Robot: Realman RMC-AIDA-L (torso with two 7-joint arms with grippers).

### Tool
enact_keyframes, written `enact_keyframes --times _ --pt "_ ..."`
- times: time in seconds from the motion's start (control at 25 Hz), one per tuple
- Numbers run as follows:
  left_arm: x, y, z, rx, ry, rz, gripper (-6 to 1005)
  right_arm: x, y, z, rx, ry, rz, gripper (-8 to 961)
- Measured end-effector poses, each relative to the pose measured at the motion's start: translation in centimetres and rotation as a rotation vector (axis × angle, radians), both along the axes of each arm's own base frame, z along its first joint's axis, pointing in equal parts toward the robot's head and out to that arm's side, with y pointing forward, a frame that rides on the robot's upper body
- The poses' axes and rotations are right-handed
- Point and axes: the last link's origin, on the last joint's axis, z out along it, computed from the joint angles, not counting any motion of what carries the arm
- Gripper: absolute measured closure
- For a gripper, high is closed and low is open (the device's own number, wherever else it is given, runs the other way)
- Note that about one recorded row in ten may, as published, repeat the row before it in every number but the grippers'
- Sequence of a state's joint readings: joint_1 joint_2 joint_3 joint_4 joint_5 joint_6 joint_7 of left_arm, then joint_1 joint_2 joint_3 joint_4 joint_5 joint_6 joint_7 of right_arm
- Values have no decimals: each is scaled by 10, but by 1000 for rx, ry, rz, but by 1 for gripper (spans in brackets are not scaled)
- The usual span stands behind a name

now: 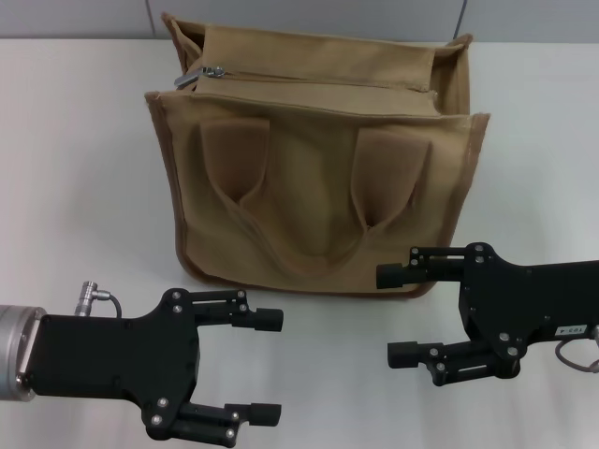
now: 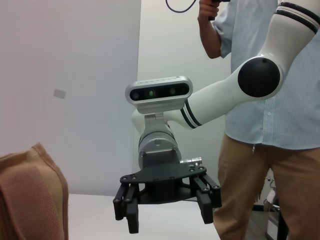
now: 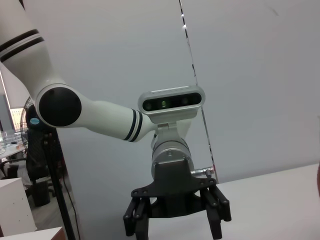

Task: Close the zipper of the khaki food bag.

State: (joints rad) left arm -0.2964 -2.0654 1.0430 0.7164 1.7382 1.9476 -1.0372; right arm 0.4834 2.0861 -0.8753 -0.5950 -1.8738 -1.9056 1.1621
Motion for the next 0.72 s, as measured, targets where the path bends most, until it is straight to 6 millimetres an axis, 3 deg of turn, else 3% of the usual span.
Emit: enact_keyframes --times 0.36,0.56,0.72 --pt "-1 0 1 9 -6 6 225 2 -1 -9 12 14 -3 195" --pt "-9 10 20 174 -89 82 225 2 -2 -11 9 22 -9 194" --pt "-22 19 42 412 -242 216 225 3 -5 -14 14 40 -9 194"
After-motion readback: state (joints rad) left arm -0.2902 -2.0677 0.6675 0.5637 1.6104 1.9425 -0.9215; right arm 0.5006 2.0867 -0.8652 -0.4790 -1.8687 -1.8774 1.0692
